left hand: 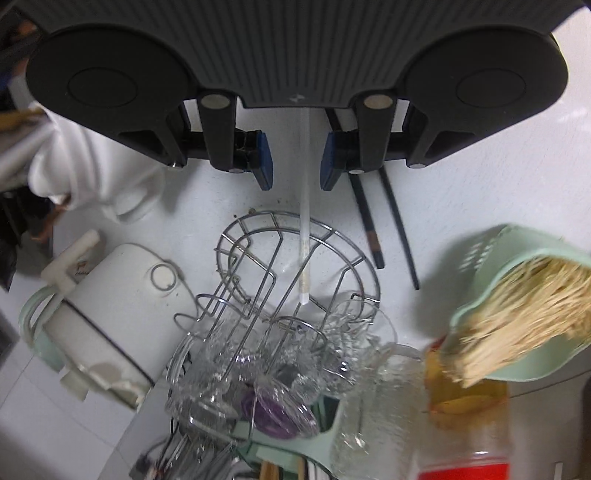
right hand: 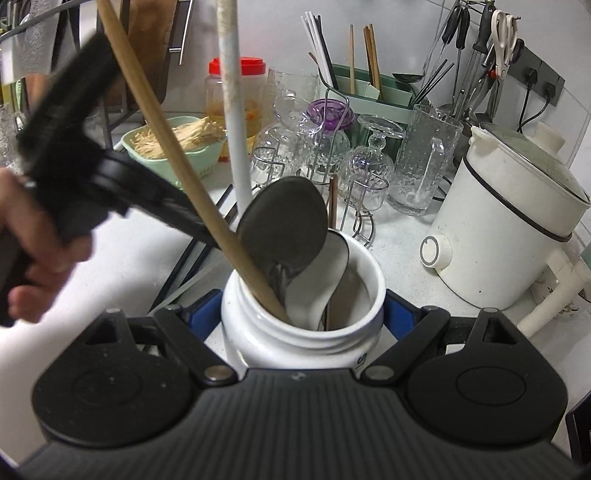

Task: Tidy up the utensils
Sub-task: 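Move the open left gripper over the thin white stick on the counter, then close the left gripper on the thin white stick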

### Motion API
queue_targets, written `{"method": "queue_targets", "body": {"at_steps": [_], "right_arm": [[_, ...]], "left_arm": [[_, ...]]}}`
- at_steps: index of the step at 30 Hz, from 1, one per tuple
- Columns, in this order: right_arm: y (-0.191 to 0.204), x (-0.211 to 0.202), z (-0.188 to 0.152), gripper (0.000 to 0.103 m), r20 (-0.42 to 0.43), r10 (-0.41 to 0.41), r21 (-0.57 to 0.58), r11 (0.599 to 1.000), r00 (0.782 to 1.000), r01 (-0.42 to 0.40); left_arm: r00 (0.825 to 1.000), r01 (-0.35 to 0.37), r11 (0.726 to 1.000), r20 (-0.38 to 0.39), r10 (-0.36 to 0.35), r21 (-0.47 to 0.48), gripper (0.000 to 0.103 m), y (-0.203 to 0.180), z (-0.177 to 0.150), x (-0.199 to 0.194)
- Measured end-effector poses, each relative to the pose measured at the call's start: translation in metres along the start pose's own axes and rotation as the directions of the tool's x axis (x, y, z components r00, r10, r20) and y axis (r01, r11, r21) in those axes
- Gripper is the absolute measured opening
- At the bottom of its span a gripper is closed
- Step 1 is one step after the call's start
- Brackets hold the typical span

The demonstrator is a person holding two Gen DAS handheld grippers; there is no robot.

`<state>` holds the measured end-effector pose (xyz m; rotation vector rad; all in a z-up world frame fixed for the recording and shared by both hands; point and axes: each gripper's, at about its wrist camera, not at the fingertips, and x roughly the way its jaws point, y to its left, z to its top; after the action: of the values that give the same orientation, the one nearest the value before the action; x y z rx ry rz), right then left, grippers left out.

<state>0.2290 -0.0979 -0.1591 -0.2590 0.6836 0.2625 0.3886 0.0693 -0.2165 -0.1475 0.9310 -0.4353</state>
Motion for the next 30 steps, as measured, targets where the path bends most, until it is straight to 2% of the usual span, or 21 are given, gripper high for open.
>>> {"method": "queue_targets", "body": {"at_steps": [7, 10, 13, 16, 20, 22, 27, 28, 30], "right_arm": [[0.000, 0.000, 0.001, 0.092, -0.011, -0.002, 0.005, 1.000, 1.000, 0.002], [0.001, 0.000, 0.000, 0.092, -0.010, -0.009, 0.012, 1.000, 1.000, 0.009], [0.001, 0.000, -0.001, 0.092, -0.004, -0.017, 0.018, 1.000, 1.000, 0.017], [0.003, 0.000, -0.001, 0.092, -0.009, -0.028, 0.028, 0.999, 1.000, 0.029], [0.003, -0.001, -0.001, 0.092, -0.013, -0.036, 0.038, 0.999, 0.999, 0.037], [0.003, -0.001, 0.000, 0.092, -0.019, -0.035, 0.037, 0.999, 0.999, 0.036], [0.003, -0.001, 0.001, 0.092, -0.029, -0.037, 0.039, 0.999, 0.999, 0.038], [0.003, -0.001, 0.002, 0.092, -0.033, -0.036, 0.039, 0.999, 0.999, 0.037], [0.003, 0.000, 0.003, 0.092, -0.044, -0.037, 0.042, 0.998, 0.998, 0.039]], "left_arm": [[0.997, -0.049, 0.994, -0.054, 0.055, 0.094, 0.032, -0.009, 0.011, 0.024], [0.993, -0.092, 0.987, -0.063, 0.101, 0.131, 0.031, -0.015, 0.017, 0.031], [0.991, -0.096, 0.986, -0.082, 0.108, 0.135, 0.031, -0.017, 0.024, 0.036], [0.987, -0.108, 0.974, -0.094, 0.128, 0.197, 0.031, -0.022, 0.027, 0.041], [0.984, -0.112, 0.970, -0.115, 0.140, 0.217, 0.030, -0.025, 0.032, 0.046], [0.979, -0.130, 0.962, -0.121, 0.162, 0.240, 0.022, -0.028, 0.033, 0.049], [0.972, -0.155, 0.951, -0.129, 0.195, 0.269, 0.013, -0.031, 0.034, 0.051], [0.971, -0.153, 0.951, -0.138, 0.195, 0.269, 0.007, -0.032, 0.036, 0.050], [0.970, -0.152, 0.950, -0.141, 0.196, 0.273, 0.007, -0.032, 0.035, 0.047]]}}
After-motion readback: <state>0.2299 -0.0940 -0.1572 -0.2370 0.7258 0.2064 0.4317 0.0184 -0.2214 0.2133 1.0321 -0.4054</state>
